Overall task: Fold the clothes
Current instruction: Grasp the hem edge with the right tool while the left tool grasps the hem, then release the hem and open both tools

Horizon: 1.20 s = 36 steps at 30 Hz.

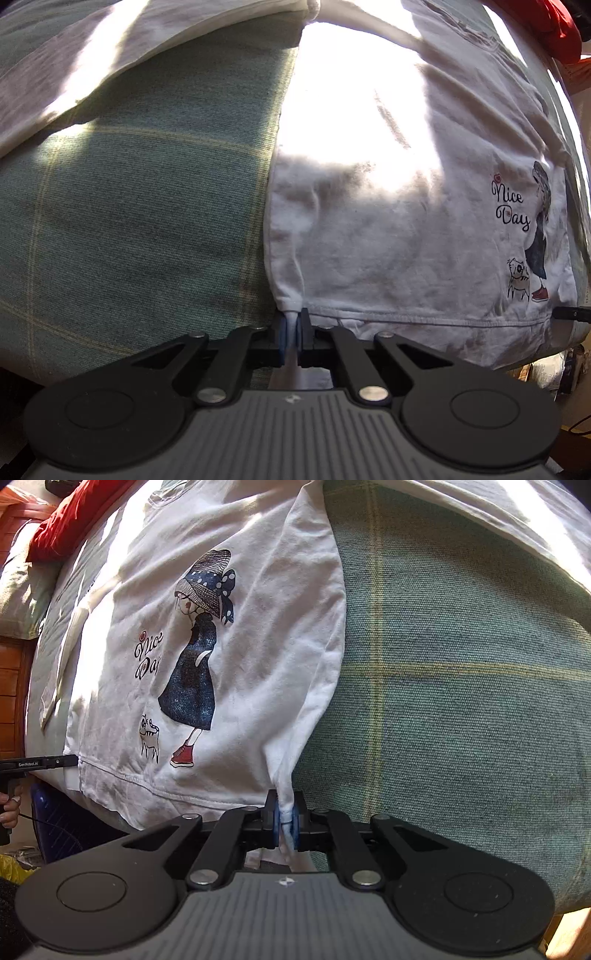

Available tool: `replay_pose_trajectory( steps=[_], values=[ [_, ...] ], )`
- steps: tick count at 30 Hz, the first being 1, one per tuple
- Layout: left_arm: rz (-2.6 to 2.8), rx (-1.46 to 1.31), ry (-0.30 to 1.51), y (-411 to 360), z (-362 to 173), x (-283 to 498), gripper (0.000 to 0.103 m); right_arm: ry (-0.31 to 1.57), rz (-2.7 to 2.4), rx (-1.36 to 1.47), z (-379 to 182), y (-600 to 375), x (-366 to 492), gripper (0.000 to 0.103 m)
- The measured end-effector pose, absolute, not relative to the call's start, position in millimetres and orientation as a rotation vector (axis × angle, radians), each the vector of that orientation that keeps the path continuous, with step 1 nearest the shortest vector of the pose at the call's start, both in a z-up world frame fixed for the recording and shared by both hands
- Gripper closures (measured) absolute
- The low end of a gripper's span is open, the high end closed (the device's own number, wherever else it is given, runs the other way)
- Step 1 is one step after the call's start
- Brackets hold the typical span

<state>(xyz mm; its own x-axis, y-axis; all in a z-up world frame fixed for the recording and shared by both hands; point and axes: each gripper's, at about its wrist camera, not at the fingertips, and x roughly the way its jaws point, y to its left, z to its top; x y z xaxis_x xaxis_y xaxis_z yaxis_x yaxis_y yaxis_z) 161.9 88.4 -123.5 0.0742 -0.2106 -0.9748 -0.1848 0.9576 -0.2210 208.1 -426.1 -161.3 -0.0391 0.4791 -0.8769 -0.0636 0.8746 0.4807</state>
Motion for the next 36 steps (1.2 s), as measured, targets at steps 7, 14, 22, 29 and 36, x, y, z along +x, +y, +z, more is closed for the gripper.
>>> replay_pose_trajectory(
  steps=[7, 14, 22, 29, 36],
  values=[
    [-0.05, -0.345, 1.522, 91, -94, 153, 0.1, 1.581, 0.491, 0.286, -134, -428, 206, 0.096],
    [-0.039, -0.389, 1.532, 104, -90, 159, 0.1, 1.612, 0.474, 0.275, -137, -429, 207, 0.096],
    [-0.027, -0.327, 1.591, 103, -112, 170, 0.089, 1.653, 0.382, 0.152, -148, -430, 213, 0.086],
    [-0.063, -0.07, 1.442, 89, -79, 197, 0.093, 1.447, 0.309, 0.036, -107, -431, 231, 0.084],
    [-0.289, 0.207, 1.133, 8, -94, 276, 0.087, 1.15, 0.386, -0.112, -102, -373, 293, 0.075]
  ],
)
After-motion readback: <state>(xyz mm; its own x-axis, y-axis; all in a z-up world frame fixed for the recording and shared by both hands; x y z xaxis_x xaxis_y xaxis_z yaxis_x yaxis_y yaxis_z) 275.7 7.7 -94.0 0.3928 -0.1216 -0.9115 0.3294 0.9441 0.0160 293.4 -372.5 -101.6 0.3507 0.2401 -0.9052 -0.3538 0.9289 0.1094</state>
